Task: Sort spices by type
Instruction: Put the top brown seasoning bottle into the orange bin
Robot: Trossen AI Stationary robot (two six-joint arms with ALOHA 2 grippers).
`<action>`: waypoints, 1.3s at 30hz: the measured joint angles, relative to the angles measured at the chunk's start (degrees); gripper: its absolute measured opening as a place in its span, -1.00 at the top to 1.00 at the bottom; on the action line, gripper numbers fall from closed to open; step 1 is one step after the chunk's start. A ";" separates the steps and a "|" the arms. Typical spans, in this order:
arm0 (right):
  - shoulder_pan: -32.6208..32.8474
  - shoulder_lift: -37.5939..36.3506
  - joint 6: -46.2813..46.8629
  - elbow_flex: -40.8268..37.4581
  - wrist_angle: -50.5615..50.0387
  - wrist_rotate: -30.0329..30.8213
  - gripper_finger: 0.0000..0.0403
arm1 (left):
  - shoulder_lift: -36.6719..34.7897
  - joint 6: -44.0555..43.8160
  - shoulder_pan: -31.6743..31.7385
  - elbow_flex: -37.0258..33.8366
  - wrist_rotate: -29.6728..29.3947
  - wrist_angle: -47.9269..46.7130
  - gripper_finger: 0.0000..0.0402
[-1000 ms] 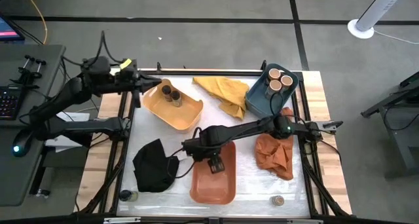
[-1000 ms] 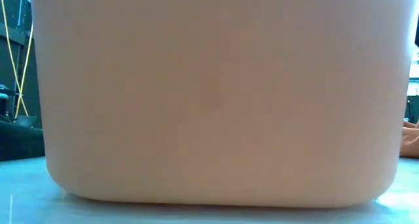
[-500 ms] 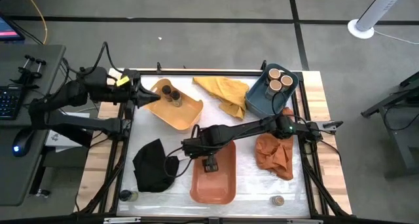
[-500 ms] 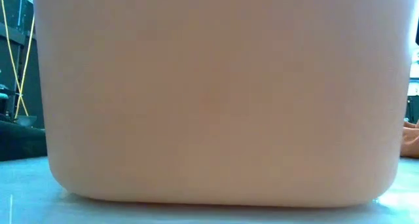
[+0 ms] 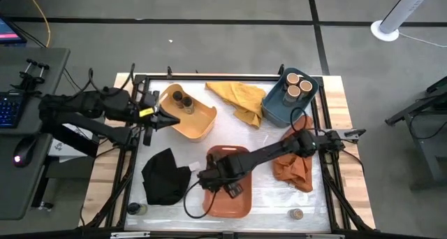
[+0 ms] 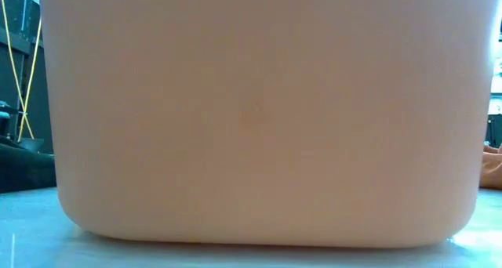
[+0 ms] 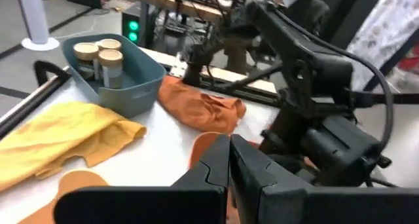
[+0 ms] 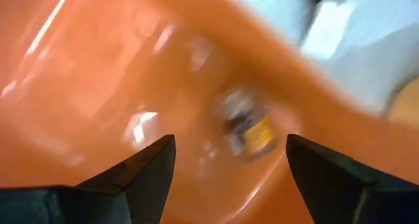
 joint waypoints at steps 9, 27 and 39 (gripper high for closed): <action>-3.62 3.74 0.97 0.00 0.86 -1.26 -0.42 | 1.48 2.87 -4.36 0.00 0.01 0.08 1.00; -3.06 9.66 0.97 0.00 3.96 -2.01 -0.26 | 0.81 0.90 -5.48 0.00 -3.47 0.61 1.00; -3.08 6.45 8.71 0.00 1.72 -4.75 0.06 | 0.81 1.31 -5.43 0.00 -6.38 0.59 1.00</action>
